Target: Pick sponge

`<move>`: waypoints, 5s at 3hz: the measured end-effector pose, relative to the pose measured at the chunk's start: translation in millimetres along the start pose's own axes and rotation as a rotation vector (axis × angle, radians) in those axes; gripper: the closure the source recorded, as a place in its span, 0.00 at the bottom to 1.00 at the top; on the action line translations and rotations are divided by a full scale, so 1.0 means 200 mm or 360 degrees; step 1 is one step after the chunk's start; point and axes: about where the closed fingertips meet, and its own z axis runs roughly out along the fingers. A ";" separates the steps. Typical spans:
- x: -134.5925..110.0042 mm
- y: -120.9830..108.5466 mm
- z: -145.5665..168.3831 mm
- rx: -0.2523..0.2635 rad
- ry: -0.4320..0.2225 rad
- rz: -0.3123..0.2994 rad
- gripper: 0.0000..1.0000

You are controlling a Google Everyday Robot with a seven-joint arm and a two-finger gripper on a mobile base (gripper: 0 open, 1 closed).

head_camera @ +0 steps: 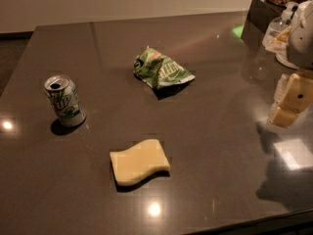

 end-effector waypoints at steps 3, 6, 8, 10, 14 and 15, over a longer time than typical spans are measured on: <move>-0.33 0.12 0.05 -0.0136 -0.0272 -0.0149 0.00; -0.70 0.49 0.32 -0.0308 -0.0448 -0.0497 0.00; -0.81 0.67 0.50 -0.0365 -0.0392 -0.0647 0.00; -0.92 0.81 0.64 -0.0435 -0.0302 -0.0751 0.00; -0.95 0.76 0.62 -0.0535 -0.0323 -0.0717 0.85; -0.96 0.68 0.46 -0.0516 -0.0412 -0.0681 1.00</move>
Offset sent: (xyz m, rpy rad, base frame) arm -0.0007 0.0790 0.0017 0.2053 0.0761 0.1836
